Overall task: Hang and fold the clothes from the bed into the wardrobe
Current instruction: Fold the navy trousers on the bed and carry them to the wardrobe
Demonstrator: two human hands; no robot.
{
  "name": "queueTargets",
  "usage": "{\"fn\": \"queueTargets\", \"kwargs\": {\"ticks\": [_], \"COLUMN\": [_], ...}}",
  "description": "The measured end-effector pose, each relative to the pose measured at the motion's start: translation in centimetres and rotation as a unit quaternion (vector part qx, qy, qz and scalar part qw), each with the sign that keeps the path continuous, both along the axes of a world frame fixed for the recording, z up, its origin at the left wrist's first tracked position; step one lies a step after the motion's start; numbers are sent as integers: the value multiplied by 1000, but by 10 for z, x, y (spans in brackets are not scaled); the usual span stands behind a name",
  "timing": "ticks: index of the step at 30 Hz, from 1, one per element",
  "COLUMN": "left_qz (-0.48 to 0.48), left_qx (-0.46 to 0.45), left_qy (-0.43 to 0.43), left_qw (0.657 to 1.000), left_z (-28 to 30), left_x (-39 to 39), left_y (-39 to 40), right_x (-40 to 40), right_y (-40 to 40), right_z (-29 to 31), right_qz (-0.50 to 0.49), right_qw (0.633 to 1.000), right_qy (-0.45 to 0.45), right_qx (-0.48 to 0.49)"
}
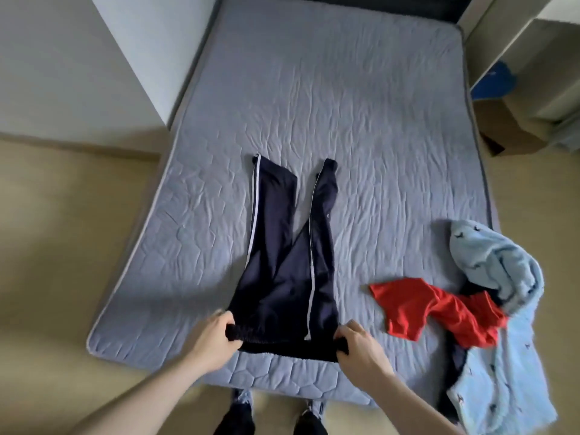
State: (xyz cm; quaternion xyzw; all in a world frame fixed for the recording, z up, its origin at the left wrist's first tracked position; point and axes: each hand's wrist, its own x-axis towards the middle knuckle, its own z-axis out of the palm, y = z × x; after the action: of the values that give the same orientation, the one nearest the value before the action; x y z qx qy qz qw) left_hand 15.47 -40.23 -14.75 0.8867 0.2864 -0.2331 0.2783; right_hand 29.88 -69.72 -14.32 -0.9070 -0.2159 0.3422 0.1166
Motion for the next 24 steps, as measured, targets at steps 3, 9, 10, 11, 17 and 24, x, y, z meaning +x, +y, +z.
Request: {"fn": "queueTargets", "kwargs": {"ticks": [3, 9, 10, 11, 17, 24], "left_qz": [9, 32, 29, 19, 195, 361], "left_qx": [-23, -64, -71, -81, -203, -173], "left_qy": [41, 119, 126, 140, 223, 197], "left_qw": [999, 990, 989, 987, 934, 895], "left_z": [-53, -155, -163, -178, -222, -244], "left_x": [-28, -74, -75, -79, -75, -66], "left_y": [-16, -47, -51, -57, -72, -73], "right_x": [-31, -80, -84, -91, -110, -96], "right_y": [-14, -34, -36, -40, -47, -25], "right_z": [-51, -149, -159, -172, -217, -237], "right_qz": [12, 46, 50, 53, 2, -210], "right_qw": [999, 986, 983, 979, 959, 947], "right_qy": [38, 118, 128, 140, 227, 219], "right_qx": [-34, -108, -121, -137, -172, -107]}}
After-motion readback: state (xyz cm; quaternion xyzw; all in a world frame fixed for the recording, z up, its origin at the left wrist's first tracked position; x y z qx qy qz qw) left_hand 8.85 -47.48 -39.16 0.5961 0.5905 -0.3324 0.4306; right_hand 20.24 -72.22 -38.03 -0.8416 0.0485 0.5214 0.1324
